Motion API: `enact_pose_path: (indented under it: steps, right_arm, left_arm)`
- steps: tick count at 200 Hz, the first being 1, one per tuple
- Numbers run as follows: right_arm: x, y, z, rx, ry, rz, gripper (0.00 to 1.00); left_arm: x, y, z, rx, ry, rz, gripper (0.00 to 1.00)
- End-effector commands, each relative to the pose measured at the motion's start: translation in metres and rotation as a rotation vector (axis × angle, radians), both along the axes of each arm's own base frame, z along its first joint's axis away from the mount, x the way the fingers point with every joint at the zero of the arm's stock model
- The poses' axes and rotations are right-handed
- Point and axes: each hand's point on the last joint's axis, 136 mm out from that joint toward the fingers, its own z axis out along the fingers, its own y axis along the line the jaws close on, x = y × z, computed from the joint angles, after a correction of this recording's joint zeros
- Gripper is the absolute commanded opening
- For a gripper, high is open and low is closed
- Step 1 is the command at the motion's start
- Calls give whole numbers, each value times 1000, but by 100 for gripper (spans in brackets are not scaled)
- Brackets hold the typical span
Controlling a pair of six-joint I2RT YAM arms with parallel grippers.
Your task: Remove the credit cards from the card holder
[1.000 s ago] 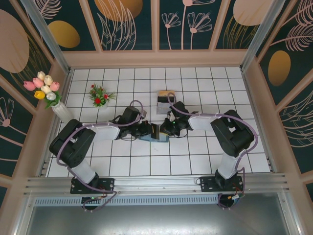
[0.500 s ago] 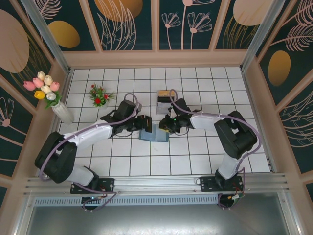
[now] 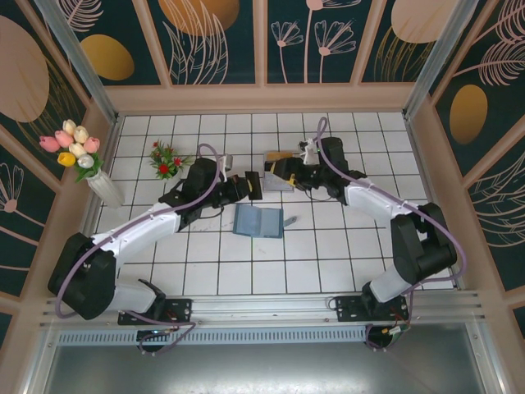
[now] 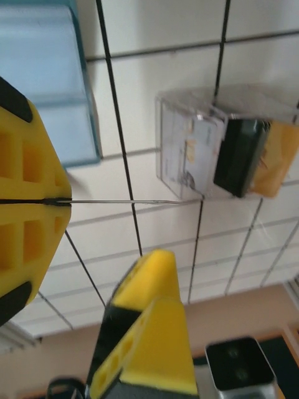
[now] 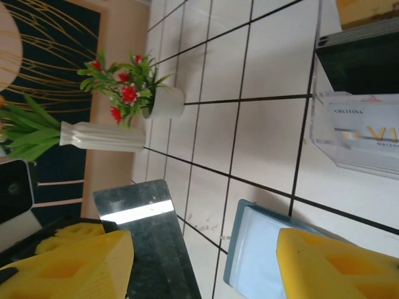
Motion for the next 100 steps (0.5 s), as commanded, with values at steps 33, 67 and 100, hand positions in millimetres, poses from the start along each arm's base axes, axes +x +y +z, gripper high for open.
enact_pose_path:
  steps: [33,67,100]
  right_arm:
    - [-21,23,31,210,-15,172,64]
    - [-26,31,37,241,-12,221,59]
    - [-27,31,41,258,-6,219,52]
  left_arm:
    - [4,-22,39,-284,-15,-69,9]
    - [2,-28,49,-370,-6,-103,9]
    - [1,-31,48,-397,12,-120,9]
